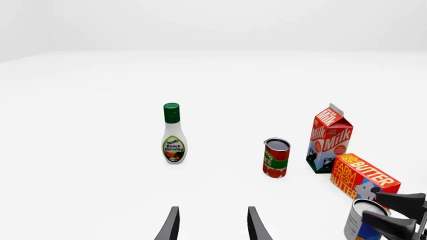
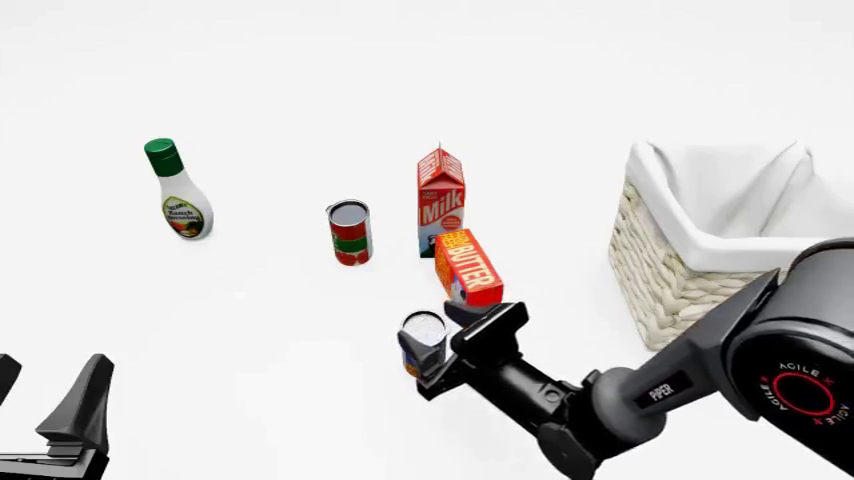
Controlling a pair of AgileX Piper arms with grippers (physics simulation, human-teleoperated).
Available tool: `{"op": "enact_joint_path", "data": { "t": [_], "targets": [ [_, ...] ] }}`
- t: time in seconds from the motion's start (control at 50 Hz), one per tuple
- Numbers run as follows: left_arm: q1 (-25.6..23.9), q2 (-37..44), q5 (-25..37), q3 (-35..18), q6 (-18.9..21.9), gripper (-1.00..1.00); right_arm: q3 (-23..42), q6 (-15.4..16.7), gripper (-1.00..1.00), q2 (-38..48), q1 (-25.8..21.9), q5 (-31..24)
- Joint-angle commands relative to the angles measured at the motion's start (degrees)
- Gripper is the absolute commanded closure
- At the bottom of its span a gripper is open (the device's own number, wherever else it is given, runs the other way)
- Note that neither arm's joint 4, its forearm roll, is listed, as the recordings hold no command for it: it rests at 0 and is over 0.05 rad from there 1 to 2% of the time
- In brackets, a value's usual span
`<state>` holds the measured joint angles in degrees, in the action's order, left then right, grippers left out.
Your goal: Pick the alphabet soup and place it in the basket.
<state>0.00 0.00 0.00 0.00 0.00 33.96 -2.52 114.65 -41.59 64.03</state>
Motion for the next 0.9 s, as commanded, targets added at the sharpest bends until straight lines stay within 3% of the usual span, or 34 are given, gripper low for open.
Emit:
{"op": "enact_joint_path", "data": {
  "t": [0.02,0.9],
  "targets": [
    [0.0,0.0,0.0,0.0,0.0,-1.00,1.4,-0.3,-1.00,2.1,-0.2,-0.2],
    [0.0,0.0,0.0,0.0,0.0,-1.00,4.1,-0.5,-1.00,7.3,-0.5,0.2]
  ]
}}
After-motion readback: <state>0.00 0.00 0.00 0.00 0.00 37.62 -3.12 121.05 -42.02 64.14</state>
